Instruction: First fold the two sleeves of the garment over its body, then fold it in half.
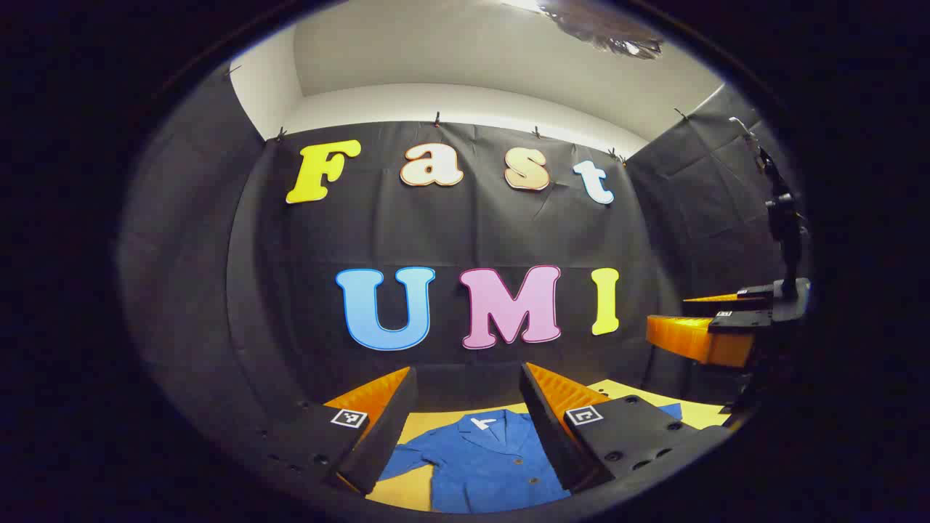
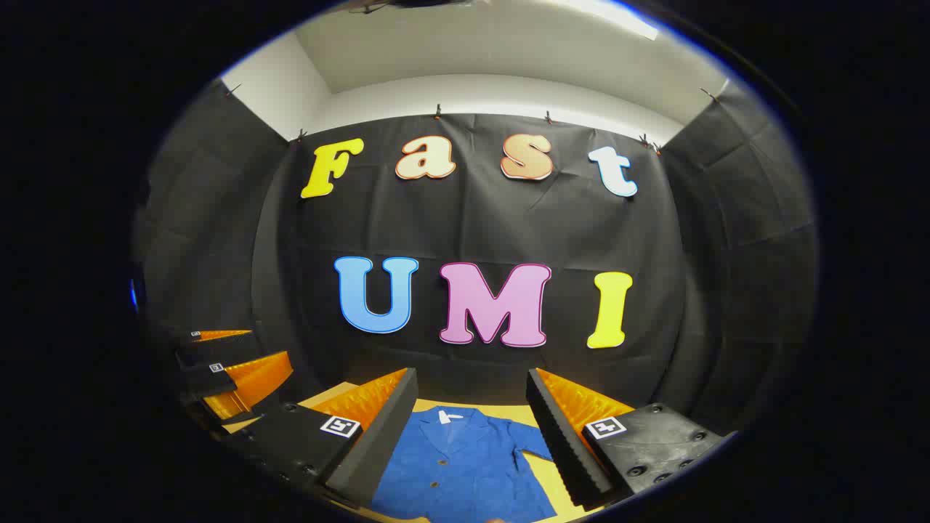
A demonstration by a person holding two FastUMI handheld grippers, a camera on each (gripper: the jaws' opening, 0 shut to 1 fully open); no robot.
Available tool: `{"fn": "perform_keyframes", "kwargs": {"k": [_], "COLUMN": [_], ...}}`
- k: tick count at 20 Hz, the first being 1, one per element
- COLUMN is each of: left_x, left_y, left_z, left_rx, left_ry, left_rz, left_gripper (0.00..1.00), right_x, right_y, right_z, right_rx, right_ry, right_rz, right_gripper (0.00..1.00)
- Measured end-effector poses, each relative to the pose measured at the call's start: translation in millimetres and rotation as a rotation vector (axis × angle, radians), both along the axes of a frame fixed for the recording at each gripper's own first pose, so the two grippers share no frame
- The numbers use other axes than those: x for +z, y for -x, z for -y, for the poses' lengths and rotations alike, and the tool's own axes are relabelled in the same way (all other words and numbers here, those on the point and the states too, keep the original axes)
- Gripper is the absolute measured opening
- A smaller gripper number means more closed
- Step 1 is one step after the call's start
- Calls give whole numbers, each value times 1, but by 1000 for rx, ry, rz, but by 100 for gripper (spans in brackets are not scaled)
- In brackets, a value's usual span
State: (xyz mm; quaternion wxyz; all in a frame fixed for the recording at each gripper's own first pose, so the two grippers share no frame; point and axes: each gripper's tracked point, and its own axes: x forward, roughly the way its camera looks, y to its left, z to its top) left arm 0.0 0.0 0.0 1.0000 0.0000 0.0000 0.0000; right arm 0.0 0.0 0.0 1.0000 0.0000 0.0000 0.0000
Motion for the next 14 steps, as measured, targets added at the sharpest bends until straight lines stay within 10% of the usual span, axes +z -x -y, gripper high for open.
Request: {"fn": "perform_keyframes", "kwargs": {"k": [14], "left_x": [-22], "left_y": [-14], "left_z": [-14], "left_rx": [66], "left_ry": [130], "left_rz": [-39], "left_gripper": [81], "right_x": [-18], "right_y": [-20], "right_z": [-20], "right_rx": [34], "right_ry": [61], "right_rz": [-26], "right_gripper": [96]}}
